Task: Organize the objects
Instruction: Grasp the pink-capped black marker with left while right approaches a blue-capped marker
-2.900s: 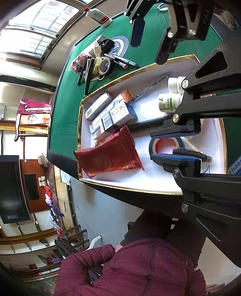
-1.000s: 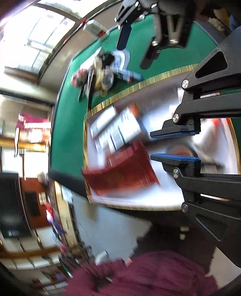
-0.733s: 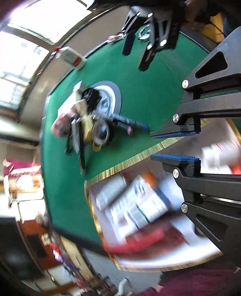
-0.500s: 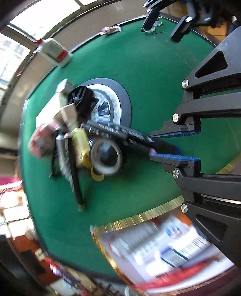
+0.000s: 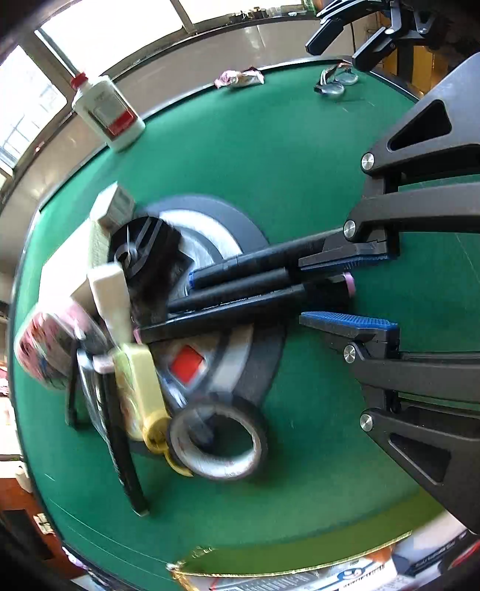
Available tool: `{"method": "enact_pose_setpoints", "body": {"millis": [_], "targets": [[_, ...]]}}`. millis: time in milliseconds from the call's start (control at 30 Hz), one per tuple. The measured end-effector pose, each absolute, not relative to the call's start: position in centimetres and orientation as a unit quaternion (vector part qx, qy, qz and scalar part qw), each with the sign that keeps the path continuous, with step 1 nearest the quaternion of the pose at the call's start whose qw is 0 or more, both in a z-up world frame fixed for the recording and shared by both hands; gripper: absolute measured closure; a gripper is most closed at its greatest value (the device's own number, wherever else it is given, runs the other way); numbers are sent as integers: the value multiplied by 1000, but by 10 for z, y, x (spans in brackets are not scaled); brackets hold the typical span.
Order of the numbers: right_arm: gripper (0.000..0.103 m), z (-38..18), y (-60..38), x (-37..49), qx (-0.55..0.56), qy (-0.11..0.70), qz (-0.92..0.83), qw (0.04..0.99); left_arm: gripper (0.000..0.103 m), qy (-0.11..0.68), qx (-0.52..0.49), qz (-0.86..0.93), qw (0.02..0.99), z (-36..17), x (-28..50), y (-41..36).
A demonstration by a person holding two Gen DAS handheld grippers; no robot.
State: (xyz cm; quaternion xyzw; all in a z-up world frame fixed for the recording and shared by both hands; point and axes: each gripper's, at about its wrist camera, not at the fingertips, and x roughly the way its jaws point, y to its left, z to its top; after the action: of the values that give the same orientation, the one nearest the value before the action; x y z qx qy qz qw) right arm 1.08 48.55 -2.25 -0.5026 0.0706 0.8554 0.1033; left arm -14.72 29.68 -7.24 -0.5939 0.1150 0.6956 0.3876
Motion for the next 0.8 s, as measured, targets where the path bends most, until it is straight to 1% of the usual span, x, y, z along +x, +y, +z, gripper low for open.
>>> {"method": "enact_pose_setpoints", "body": {"millis": [133,500,533,567,667,800], "targets": [[31,-19,489,12,-498,64,858,103,85,109,-600,704,363,-73,-160,300],[31,-26,499,18,-504,71,854,105,85,140,-588,723,335,-75,-180,336],[31,-27,499,18,-506,71,853,104,92,149,-583,726,333,-75,-176,337],[31,-28,500,17,-507,73,853,102,92,155,-580,727,334,-76,-172,337],[31,-30,504,15,-506,95,852,90,92,163,-571,729,339,-77,-154,326],[31,-38,519,2,-510,164,842,66,92,166,-568,731,340,-78,-116,294]]}}
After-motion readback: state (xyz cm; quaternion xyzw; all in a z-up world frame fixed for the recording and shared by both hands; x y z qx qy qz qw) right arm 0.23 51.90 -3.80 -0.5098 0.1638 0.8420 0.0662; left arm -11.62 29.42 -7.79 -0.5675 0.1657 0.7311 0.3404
